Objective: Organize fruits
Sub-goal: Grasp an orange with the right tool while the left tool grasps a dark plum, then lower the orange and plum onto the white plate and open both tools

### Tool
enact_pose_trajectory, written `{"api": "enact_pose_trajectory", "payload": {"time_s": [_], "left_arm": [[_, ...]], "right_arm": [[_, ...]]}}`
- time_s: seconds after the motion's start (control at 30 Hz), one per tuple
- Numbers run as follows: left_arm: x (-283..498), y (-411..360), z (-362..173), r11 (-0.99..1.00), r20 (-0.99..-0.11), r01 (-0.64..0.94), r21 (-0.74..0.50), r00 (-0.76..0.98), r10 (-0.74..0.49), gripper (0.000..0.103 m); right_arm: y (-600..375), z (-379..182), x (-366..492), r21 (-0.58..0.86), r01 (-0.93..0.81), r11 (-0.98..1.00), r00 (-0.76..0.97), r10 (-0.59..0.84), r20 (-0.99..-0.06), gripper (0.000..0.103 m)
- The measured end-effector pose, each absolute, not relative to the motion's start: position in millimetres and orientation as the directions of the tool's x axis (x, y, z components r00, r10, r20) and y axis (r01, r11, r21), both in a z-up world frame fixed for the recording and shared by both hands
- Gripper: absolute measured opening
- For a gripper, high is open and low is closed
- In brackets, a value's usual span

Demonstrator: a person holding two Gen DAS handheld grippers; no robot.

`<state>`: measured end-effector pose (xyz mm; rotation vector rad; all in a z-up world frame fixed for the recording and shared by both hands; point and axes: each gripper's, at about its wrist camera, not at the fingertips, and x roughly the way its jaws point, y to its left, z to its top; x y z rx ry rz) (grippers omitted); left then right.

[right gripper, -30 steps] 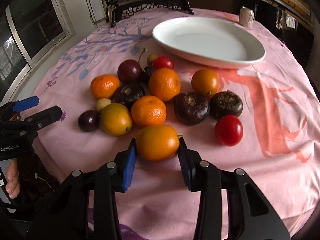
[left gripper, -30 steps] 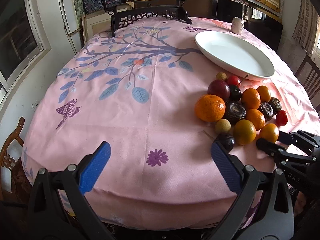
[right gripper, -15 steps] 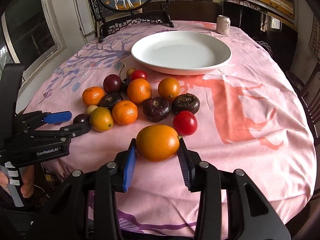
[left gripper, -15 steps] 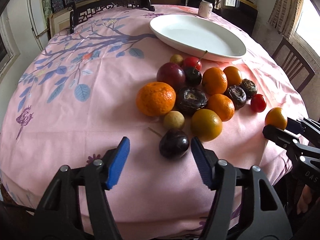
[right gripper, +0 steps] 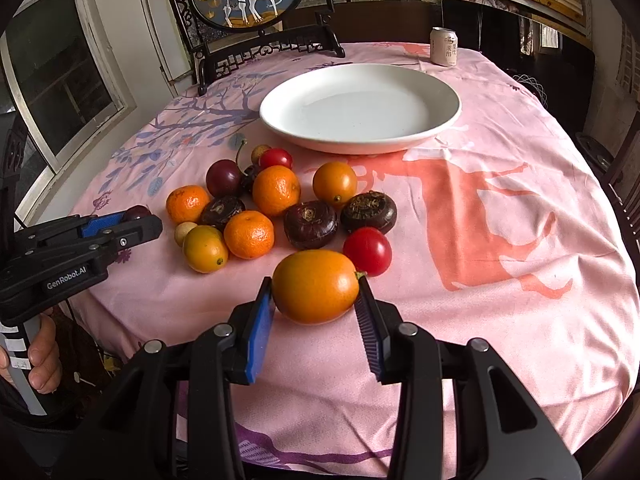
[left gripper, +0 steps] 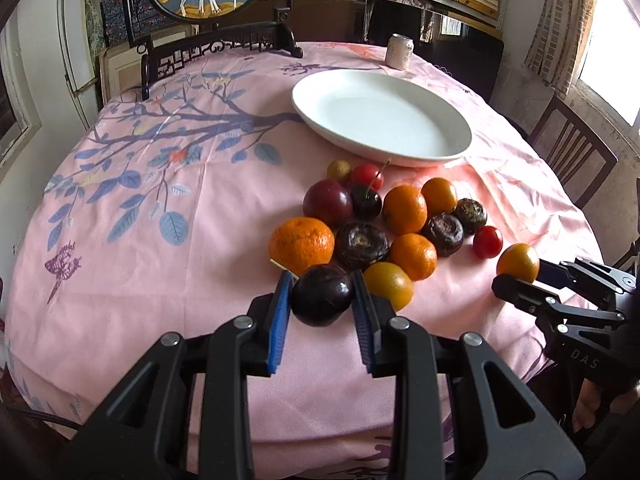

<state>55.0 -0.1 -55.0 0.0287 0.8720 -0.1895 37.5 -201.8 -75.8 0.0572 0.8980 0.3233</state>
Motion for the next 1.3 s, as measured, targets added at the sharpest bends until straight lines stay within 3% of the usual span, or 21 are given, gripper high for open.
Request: {"api": "enact_pose_trajectory", "payload": {"time_s": [0.13,0.37,0.6,0.9,0.93,1.0,1.17,1.2,1.27,1.3], "left_arm": [[88.8,-8.0,-18.8,0.971,-0.736,0.229,-0.065,0.646,-0.202,0.03],[228.5,-42.6,16.9,0.969,-0.749,0.243,-0.038,0.635,-0.189,0.03],[344.4,-73.3,-31.0,0.967,-0.844,0.203,-0.152,0.482,-0.234,0.03],[383.6,-87.6,-66.9,0.969,-0.88,0.186,-0.16,0.419,-0.225,0.03],[384.5,-86.7,-67.2,0.97,-0.879,0.181,-0.162,0.421,-0.225,0.032],[383.3,-83.9,-63.2,0.97,-0.874,0.17,-0.174,0.427,-0.231,0.057],[339.7,-65.4,-18.0,0.963,-0.817,0.199,-0.179,0.516,-0.258,0.058],[322.7,-57.9,-6.9,0.962,-0.796,0.202,-0.184,0.543,-0.266,0.064],[281.2,-44.6,9.3,0.969,-0.761,0.189,-0.156,0.603,-0.24,0.071],[257.9,-38.5,13.9,0.973,-0.744,0.185,-0.135,0.629,-0.223,0.074]], "right_arm": [[-205.4,-50.9,61.5,0.125,-0.271,0.954,0.629,0.274,-0.728,0.041],[-213.0,-15.6,175.9,0.097,-0.295,0.951,0.629,0.27,-0.729,0.041],[-217.4,-53.1,301.2,0.104,-0.295,0.95,0.525,0.252,-0.813,0.04],[-206.1,-84.9,335.6,0.072,-0.334,0.94,0.466,0.232,-0.854,0.041],[-206.1,-84.8,336.4,0.065,-0.332,0.941,0.47,0.224,-0.854,0.044],[-207.0,-80.1,335.1,0.042,-0.321,0.946,0.484,0.202,-0.852,0.058],[-223.7,-30.0,290.4,-0.018,-0.304,0.952,0.583,0.171,-0.794,0.06],[-229.4,-18.0,273.1,-0.021,-0.294,0.955,0.602,0.168,-0.78,0.061],[-242.3,-1.5,232.0,-0.001,-0.259,0.966,0.631,0.168,-0.757,0.066],[-248.3,2.0,209.1,0.011,-0.226,0.974,0.646,0.158,-0.747,0.076]]}}
